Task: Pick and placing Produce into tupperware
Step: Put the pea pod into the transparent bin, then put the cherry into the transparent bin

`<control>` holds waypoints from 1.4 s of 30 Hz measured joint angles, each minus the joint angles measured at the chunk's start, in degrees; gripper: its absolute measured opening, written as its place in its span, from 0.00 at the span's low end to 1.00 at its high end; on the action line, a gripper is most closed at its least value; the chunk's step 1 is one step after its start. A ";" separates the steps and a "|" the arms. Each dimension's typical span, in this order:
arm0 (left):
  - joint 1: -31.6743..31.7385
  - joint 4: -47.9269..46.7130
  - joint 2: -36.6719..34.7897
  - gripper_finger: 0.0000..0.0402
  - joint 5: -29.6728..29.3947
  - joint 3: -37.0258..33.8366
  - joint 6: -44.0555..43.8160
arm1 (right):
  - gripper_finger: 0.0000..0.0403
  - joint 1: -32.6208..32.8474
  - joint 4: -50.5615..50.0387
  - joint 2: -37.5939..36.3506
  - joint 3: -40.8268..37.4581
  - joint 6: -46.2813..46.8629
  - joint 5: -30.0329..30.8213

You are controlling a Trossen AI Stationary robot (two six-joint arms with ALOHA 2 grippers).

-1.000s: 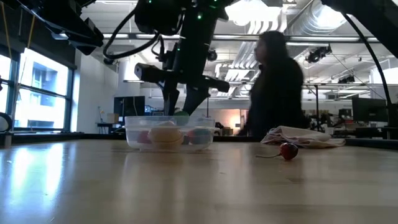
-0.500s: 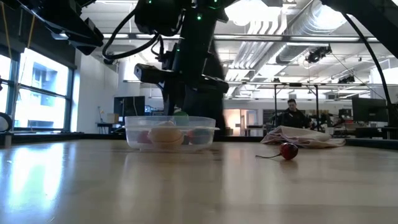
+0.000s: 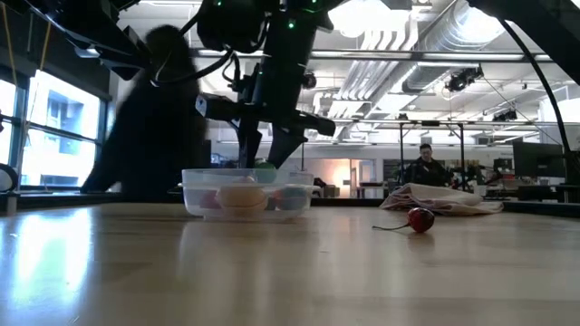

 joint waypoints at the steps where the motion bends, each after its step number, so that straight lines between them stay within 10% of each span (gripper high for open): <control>1: -0.02 0.00 0.00 0.30 0.02 -0.02 0.00 | 0.33 0.00 0.00 0.00 0.00 0.00 0.11; 25: -0.02 0.02 0.01 0.30 0.02 0.00 0.00 | 0.52 1.26 -3.07 -3.29 0.04 3.23 1.47; 42: -0.02 0.00 0.02 0.30 0.02 0.00 0.00 | 0.52 17.42 -30.38 -12.04 0.07 47.39 -13.38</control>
